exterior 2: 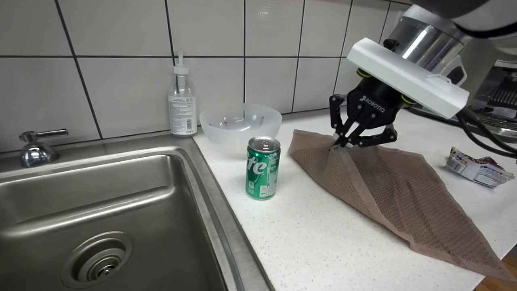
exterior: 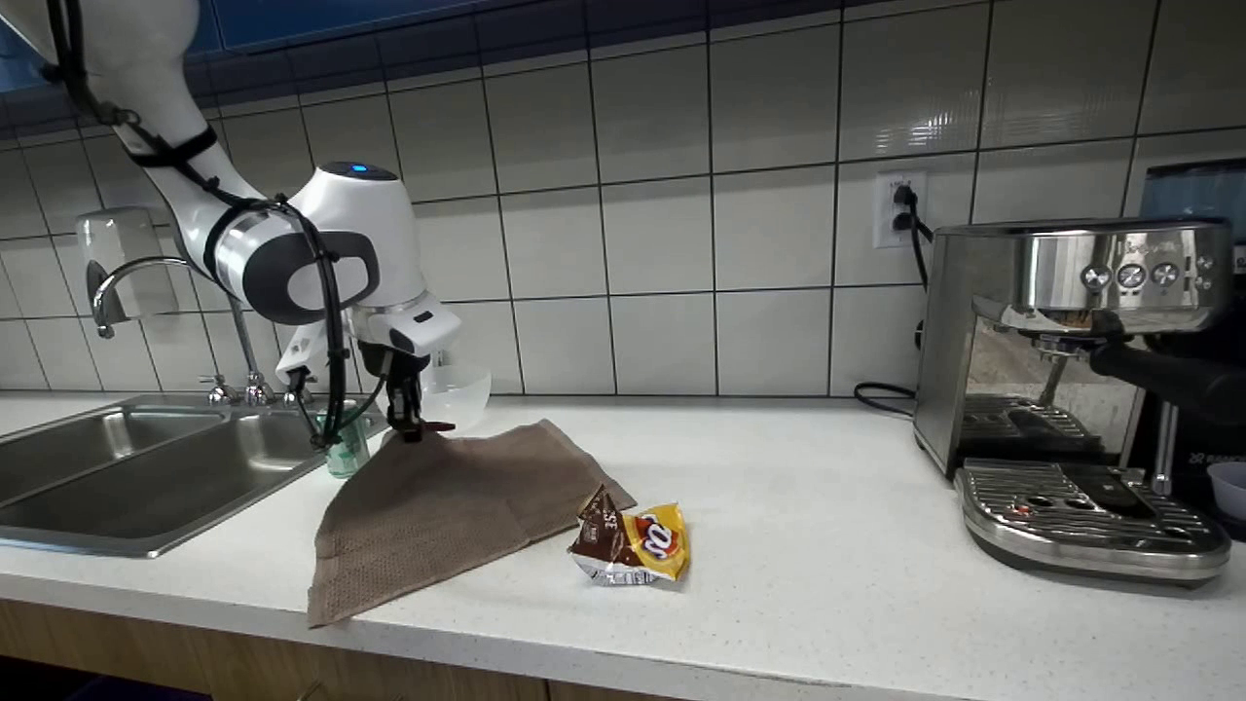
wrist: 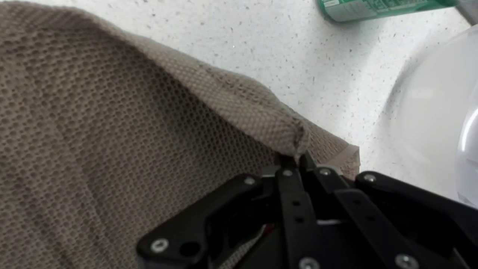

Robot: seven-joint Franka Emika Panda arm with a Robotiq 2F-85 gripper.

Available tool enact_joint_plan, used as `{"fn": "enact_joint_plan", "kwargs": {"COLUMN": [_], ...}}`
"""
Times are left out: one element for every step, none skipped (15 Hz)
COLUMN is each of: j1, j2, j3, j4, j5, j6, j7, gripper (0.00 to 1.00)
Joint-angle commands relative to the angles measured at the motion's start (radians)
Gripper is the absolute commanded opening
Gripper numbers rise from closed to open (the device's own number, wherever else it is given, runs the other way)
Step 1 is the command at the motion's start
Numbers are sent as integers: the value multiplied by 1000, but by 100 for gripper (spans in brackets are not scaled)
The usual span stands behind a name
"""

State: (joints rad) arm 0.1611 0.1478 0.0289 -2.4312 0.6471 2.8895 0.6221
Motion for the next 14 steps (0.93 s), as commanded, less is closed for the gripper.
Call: {"fn": "enact_joint_plan", "kwargs": {"j1": [-28,-34,-42,-48,-54,-60,-67,-71,-76,-80,-83,-86,-88,-91], "j2": [-68,-76,-84,-90,-96,-101,-106,-111,-115,-118,-121,-122,-123,-125], "j3": [-5,-7,-8,-11,-13,-15,-15,-16,-17,-17,-18,-20,-22,-23], "j4": [-53,-58,-60,-62,-63,-64,-63,-64,-65,-66,-67,-69,-71,-74], "j5": [-56,-66,-71,-78,-84,-89,-91,-96,-98,-99,-102,-106,-110,-110], "j6": [1,3,-1,-2,-2,-1,-2,-1,-1,2,4,7,10,12], "j7": [25,24,21,22,22,23,21,24,24,24,26,29,32,31], "gripper": [1,1,1,1,1,1,1,1,1,1,1,1,1,1]}}
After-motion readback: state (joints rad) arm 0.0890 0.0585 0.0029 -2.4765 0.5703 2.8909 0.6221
